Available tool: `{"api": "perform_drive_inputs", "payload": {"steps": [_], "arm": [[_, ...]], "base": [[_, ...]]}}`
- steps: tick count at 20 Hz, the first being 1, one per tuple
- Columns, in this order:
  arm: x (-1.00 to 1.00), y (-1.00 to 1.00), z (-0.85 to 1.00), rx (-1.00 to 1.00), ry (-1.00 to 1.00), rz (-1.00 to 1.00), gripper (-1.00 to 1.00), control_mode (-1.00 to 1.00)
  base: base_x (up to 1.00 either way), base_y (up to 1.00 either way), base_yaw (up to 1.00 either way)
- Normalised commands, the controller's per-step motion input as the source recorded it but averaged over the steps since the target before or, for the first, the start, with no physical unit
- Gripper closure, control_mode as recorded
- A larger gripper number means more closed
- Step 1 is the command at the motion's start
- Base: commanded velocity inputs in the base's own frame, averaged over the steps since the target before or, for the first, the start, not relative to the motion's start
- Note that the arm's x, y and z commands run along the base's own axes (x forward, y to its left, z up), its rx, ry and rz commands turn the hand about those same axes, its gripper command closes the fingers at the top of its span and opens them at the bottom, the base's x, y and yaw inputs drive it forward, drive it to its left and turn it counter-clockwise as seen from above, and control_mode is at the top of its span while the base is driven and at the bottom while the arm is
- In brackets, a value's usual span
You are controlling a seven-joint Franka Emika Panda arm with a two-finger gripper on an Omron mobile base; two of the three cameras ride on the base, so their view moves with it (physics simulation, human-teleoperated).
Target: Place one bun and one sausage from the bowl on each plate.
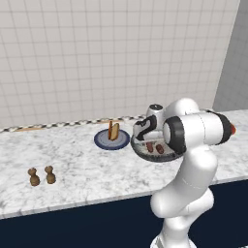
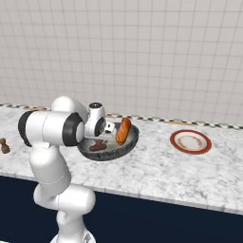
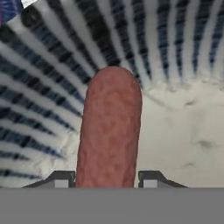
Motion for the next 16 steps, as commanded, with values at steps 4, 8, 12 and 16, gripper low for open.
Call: {"api": "perform_drive_inputs", "payload": {"steps": [4, 8, 12, 16], "arm": [[-0.25, 0.01, 0.47, 0.03, 0.0, -0.07, 1.0, -1.0], [-0.02, 0.38, 1.0, 0.0, 0.0, -0.12, 1.0, -1.0], [0.0, 0.66, 0.94, 0.0, 0.0, -0.12, 1.0, -1.0], [0.0, 0.96, 0.41, 0.0, 0.0, -0.12, 1.0, -1.0]], "base": [[0.0, 0.0, 0.0], [0.0, 0.0, 0.0], [0.0, 0.0, 0.0], [0.0, 0.0, 0.0]]}}
